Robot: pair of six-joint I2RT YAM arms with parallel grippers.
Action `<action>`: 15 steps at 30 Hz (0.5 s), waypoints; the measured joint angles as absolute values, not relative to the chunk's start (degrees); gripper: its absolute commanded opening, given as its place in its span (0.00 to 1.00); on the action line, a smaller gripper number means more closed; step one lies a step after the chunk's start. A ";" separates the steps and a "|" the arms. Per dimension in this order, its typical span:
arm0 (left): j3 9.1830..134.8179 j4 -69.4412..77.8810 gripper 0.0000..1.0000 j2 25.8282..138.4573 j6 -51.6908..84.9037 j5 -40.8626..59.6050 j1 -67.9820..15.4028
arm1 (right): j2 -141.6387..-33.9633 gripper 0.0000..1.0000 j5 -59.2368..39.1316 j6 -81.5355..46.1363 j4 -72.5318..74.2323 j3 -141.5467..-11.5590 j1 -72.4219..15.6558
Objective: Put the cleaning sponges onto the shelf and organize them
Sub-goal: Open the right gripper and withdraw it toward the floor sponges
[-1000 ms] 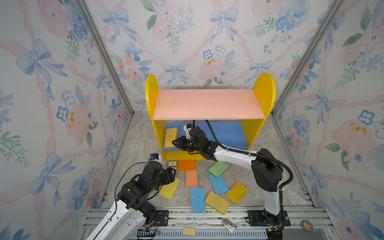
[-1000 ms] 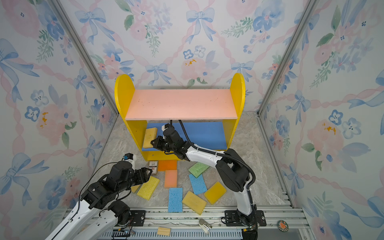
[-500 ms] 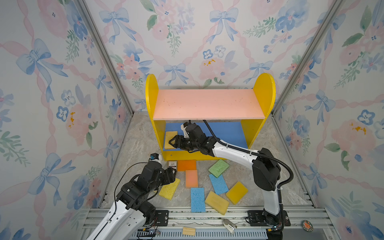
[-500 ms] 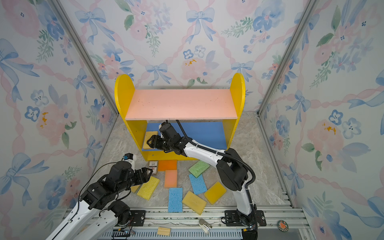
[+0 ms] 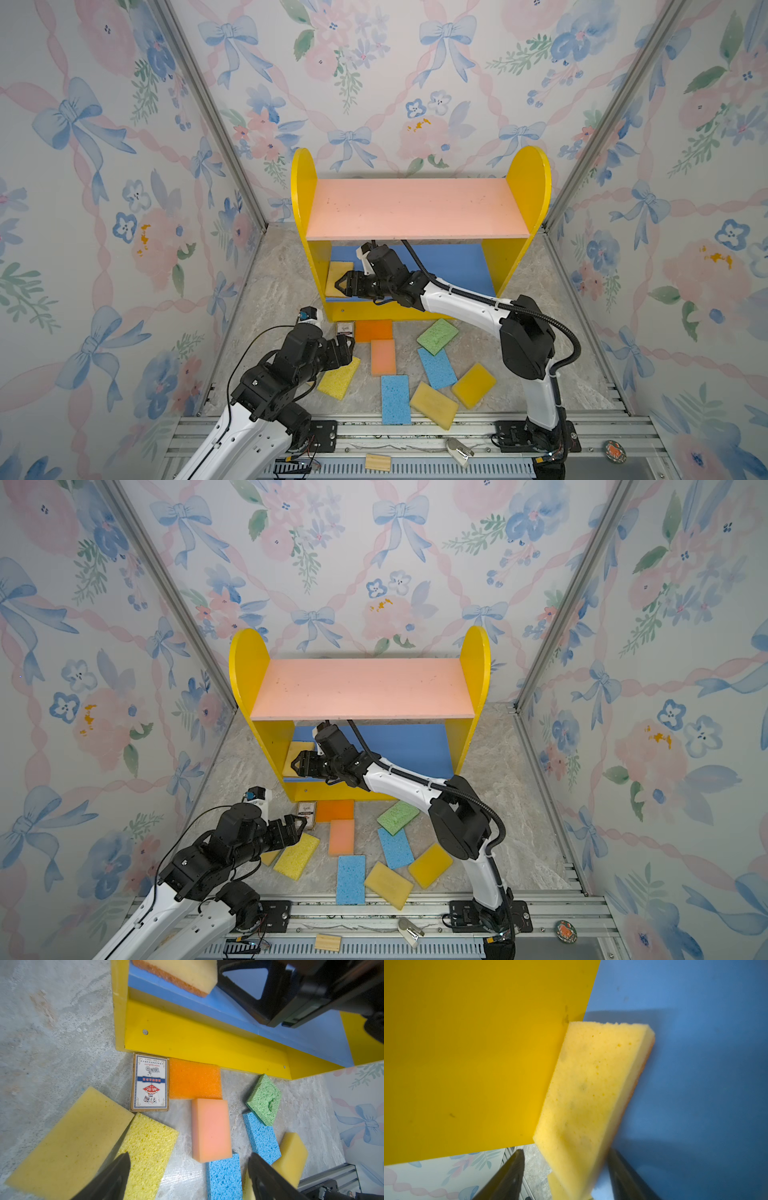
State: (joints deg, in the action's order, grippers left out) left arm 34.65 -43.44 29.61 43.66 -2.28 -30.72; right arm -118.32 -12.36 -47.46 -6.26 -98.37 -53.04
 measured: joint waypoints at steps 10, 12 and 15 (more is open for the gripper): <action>34.65 -43.44 0.98 29.58 43.62 -2.09 -30.72 | -115.09 0.71 -9.98 -45.28 -7.20 -95.09 -52.86; 34.65 -43.44 0.98 29.36 43.59 -2.11 -30.72 | -112.95 0.71 -8.95 -44.49 -8.58 -93.36 -52.88; 34.72 -43.38 0.98 28.64 43.44 -2.04 -30.72 | -108.75 0.71 -7.07 -43.75 -10.39 -90.32 -52.99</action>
